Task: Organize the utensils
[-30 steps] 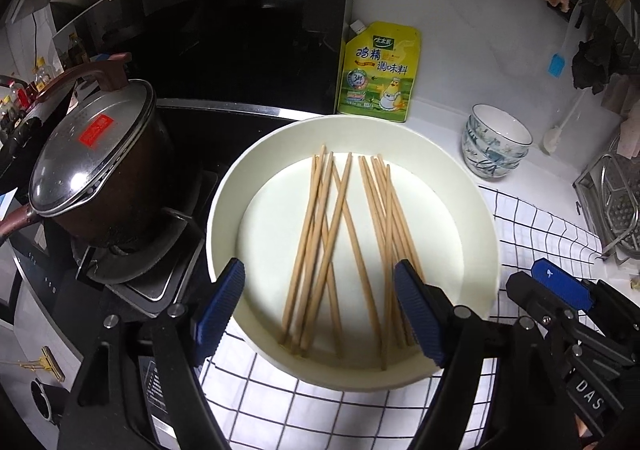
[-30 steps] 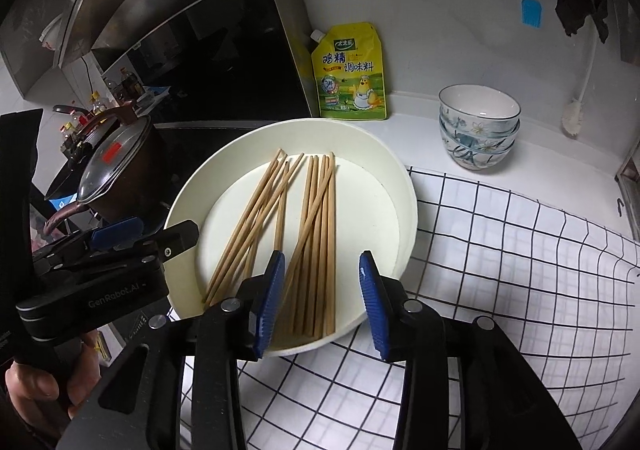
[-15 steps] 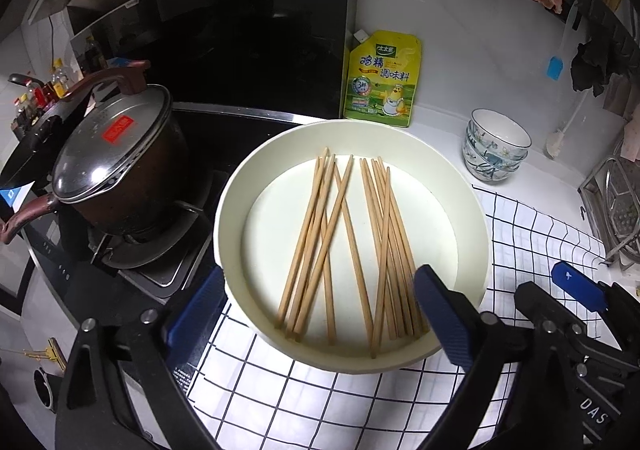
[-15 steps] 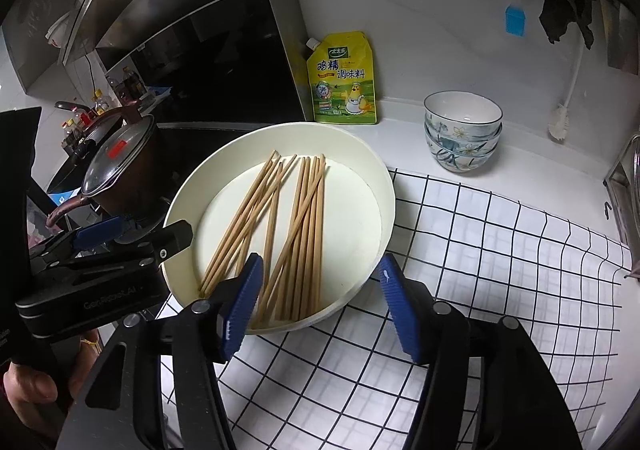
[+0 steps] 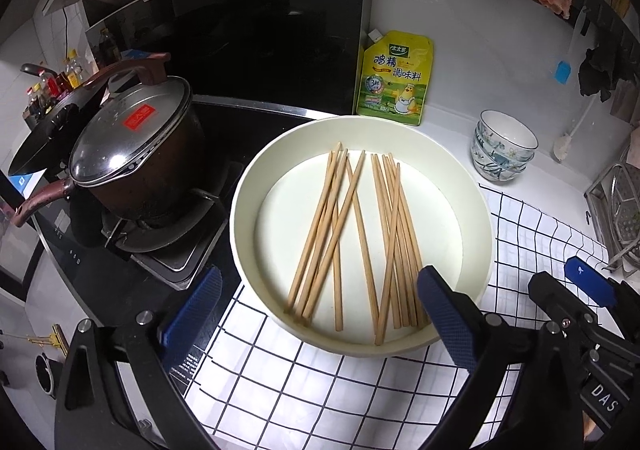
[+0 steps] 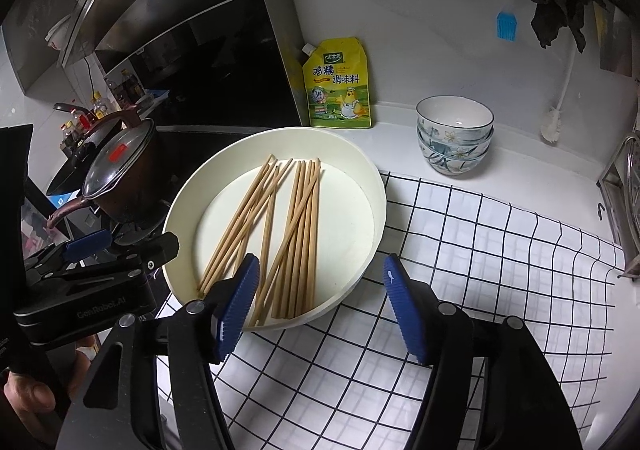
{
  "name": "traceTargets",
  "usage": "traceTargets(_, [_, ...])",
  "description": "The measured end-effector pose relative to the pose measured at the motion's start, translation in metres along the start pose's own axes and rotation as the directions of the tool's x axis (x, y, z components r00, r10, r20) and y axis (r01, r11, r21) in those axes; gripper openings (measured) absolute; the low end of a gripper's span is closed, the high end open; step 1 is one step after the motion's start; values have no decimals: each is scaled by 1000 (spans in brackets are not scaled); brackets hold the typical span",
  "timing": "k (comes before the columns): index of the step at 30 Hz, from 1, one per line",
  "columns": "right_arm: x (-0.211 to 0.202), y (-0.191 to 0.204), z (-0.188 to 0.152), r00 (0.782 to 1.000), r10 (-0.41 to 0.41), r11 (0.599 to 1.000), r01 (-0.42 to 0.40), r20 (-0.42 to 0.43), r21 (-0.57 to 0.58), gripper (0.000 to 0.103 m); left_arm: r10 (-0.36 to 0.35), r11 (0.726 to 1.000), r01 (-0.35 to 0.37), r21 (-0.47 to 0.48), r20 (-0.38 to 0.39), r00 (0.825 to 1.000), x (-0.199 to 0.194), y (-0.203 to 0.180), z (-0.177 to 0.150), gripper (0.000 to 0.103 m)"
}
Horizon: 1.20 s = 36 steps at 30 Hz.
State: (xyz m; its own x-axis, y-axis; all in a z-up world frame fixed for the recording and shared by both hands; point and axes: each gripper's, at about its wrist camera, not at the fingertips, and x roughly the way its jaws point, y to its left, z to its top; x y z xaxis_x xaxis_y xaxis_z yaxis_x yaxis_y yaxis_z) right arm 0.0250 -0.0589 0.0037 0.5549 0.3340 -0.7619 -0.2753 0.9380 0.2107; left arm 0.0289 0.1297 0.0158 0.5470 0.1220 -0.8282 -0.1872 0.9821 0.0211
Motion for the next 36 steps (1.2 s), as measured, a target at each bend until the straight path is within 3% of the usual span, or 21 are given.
traceTargets(15, [-6, 3, 0, 1000, -7, 1000, 7, 7, -14, 62, 31, 1000, -31, 1, 27, 999, -9, -1, 0, 97])
traceTargets(36, [-2, 11, 4, 1000, -2, 999, 2, -5, -38, 62, 30, 999, -29, -24, 6, 1000, -5, 5, 1, 97])
